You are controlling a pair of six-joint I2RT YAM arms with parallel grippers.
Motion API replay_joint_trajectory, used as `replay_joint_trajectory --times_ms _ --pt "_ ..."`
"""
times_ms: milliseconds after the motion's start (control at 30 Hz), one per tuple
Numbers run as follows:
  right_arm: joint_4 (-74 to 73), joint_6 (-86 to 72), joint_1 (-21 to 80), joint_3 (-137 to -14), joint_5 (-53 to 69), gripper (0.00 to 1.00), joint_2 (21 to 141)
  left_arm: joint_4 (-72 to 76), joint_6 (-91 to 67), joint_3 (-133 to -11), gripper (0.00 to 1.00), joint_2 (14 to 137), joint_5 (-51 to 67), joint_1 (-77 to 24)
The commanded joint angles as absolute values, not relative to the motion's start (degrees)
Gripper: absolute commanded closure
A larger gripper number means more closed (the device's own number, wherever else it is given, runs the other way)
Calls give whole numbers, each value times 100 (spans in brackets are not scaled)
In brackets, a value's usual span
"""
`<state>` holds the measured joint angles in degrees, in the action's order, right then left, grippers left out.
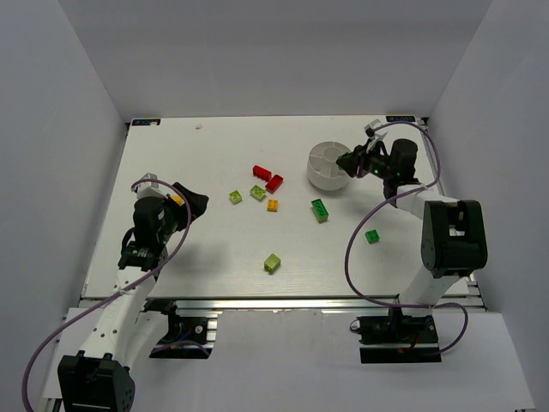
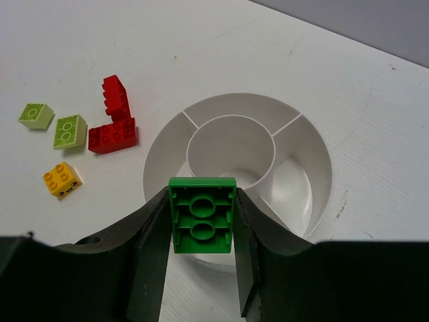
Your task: Sort the legos into containers by color
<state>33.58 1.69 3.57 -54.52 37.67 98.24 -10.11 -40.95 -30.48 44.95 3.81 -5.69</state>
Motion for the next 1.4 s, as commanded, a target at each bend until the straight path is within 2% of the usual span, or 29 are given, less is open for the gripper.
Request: replay_joint_trajectory --times_ms 0,200,567,800,867,933,967,1000,1033,1133,1200,1267,1367 --pt "3814 220 413 -5625 3700 81 9940 -1055 -4034 -3032 2 4456 299 -571" --pt "3876 229 422 -5687 3657 71 10037 -1090 -4025 -3032 2 4438 272 -571" --pt "3876 237 439 -5643 3595 44 10090 -1063 -4025 -3032 2 4474 290 -563" --pt "3832 246 431 -5669 3577 42 9967 -1072 -4017 -3041 2 4465 290 -571" --pt "3762 316 422 -5669 3595 43 9862 -1055 -4008 -3059 5 4465 343 -571" --pt "3352 474 413 -5713 3665 42 9607 -976 -3990 -3067 21 4465 526 -571" --pt "3018 918 413 -5870 3839 41 9432 -923 -3973 -3067 33 4474 614 -571" --pt "2588 1253 404 -6002 3937 29 9352 -792 -3964 -3076 58 4491 720 -571" --pt "1697 1587 404 -6133 3981 12 9273 -721 -3973 -3067 70 4517 956 -571" --pt "426 2643 361 -6573 4060 11 9079 -431 -4087 -3111 86 4789 1361 -571" --pt "-1390 3582 282 -7143 4735 11 9184 -272 -4236 -3164 84 5184 1792 -598" --pt "-2717 3893 237 -7461 4843 11 9255 -62 -4324 -3295 66 5457 1837 -964" --pt "-3023 4175 237 -7165 4528 11 8731 -44 -4342 -3628 34 5914 1391 -1562"
